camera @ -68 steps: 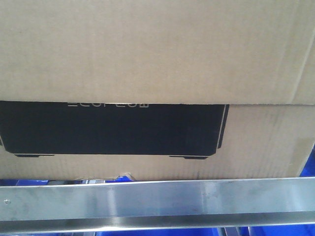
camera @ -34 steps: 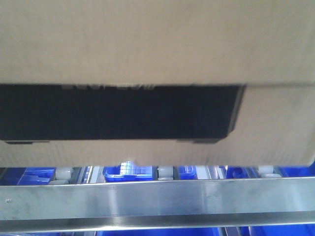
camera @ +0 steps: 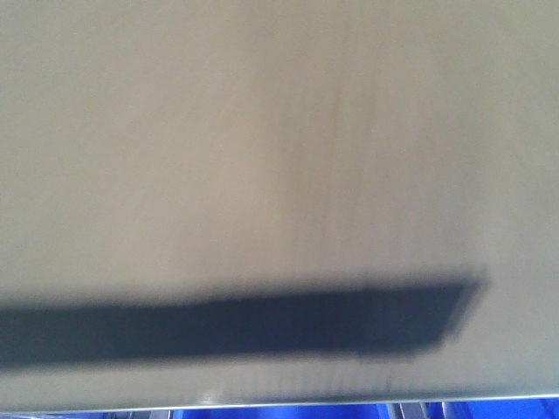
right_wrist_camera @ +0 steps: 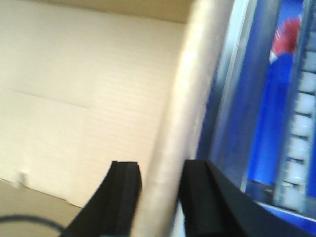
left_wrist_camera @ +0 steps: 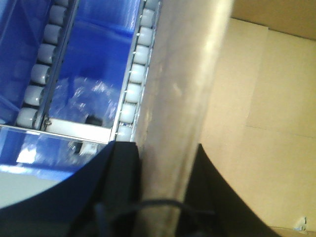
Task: Grab box from left shelf to table start
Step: 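Lift the box with both grippers and pull it off the roller shelf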
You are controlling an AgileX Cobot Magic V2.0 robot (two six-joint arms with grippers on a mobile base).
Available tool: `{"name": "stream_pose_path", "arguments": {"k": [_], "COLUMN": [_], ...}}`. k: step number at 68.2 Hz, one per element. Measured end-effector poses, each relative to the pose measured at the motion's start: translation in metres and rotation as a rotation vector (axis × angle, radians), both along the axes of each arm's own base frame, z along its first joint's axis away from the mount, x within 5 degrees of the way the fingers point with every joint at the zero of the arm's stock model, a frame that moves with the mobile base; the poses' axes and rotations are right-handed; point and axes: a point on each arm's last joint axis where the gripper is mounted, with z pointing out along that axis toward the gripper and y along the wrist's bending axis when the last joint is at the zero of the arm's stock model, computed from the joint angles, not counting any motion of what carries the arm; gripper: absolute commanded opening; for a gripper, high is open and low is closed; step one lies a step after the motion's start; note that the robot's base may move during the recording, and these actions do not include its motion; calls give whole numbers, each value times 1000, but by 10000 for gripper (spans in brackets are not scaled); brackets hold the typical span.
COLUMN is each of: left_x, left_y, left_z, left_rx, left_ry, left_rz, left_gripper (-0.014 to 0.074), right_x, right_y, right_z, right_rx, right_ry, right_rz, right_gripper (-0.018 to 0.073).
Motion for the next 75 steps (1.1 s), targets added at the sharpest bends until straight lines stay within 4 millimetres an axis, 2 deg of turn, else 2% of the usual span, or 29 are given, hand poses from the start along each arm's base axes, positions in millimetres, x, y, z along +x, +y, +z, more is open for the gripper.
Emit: {"name": "stream_pose_path", "arguments": {"k": [21, 33, 75], "left_x": [-45, -63, -65], "left_y": [14, 19, 20], "left_z": [9, 11, 11], "left_rx": [-82, -107, -111], "left_ry": [-169, -234, -241], "left_rz": [-16, -26, -31], "left_gripper": [-92, -92, -92], "right_x": [-63, -84, -87], "right_y": [-9, -11, -11], "right_z": [15, 20, 21], "right_rx": [95, 132, 139], "right_ry": [-210, -284, -292], "right_rz": [15, 24, 27], "right_gripper": [60, 60, 60]}}
